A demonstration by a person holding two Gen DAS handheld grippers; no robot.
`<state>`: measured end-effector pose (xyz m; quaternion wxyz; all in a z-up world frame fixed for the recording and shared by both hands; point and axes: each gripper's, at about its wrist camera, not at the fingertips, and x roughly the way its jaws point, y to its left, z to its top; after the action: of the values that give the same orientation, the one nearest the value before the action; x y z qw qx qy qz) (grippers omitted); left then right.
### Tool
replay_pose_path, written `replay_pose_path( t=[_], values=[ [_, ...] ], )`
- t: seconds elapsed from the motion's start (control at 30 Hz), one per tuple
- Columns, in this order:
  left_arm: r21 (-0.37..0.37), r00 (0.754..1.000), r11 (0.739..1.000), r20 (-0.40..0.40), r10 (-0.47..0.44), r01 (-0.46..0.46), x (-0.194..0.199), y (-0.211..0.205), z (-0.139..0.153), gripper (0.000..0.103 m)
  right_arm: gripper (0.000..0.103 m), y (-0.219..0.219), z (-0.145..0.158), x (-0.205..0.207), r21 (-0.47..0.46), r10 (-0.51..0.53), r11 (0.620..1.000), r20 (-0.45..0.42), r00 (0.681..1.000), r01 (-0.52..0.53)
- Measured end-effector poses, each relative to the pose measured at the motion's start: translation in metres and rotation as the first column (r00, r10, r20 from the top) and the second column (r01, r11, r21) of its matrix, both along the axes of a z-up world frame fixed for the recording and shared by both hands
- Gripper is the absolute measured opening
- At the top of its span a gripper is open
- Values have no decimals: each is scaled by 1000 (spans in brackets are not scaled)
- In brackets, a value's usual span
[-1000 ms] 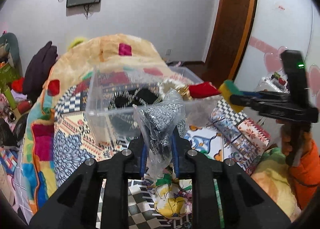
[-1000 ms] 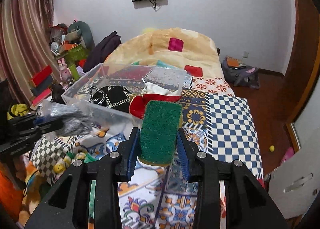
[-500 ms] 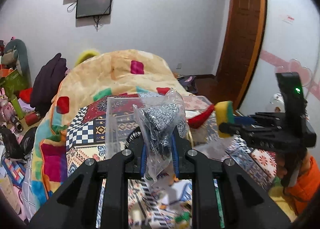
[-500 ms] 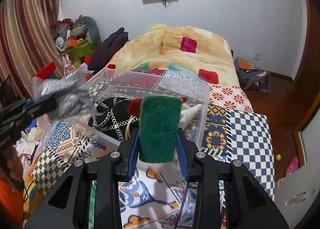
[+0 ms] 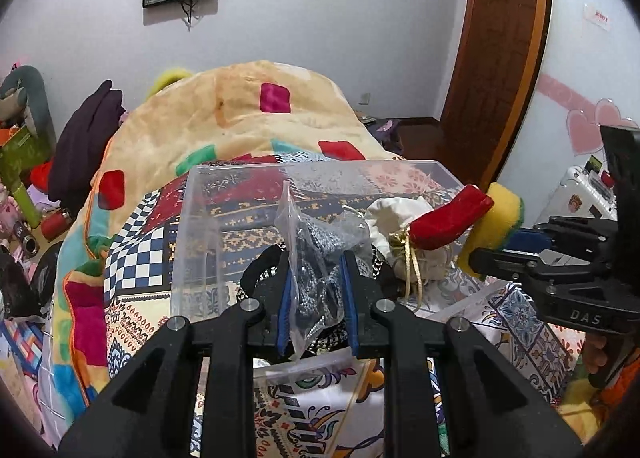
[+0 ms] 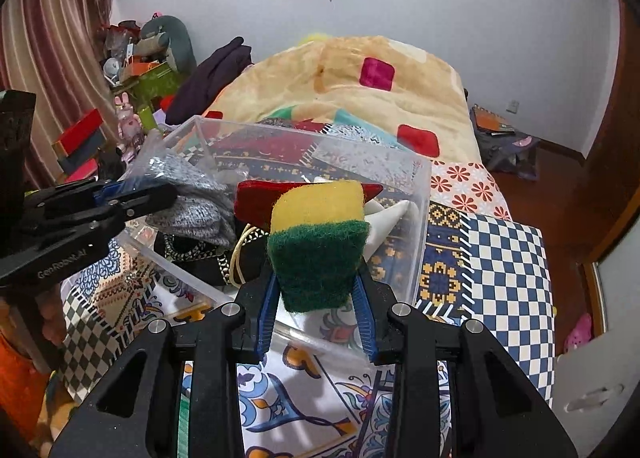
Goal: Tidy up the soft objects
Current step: 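Carry the sequin bag into the box with the left tool while the right tool drops the sponge inside, then grasp the green knit glove with the right tool while the left tool grasps the floral cloth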
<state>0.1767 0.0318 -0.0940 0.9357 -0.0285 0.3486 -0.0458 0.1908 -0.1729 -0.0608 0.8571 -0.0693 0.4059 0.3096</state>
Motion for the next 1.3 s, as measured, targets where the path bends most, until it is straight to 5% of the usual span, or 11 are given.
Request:
replay_pose_path(
  t=[0.17, 0.83, 1.3],
  values=[
    [-6, 1000, 1000, 4, 7, -7, -6, 1, 3, 35, 56, -8, 7, -6, 17, -11, 1000, 12, 1000, 11],
    [15, 990, 1000, 139, -3, 1, -91, -10, 45, 96, 82, -28, 39, -72, 54, 33, 998, 134, 990, -41],
    [7, 999, 1000, -44, -8, 9, -124, -15, -16, 100, 84, -9, -24, -101, 43, 101, 994, -90, 991, -98]
  ],
)
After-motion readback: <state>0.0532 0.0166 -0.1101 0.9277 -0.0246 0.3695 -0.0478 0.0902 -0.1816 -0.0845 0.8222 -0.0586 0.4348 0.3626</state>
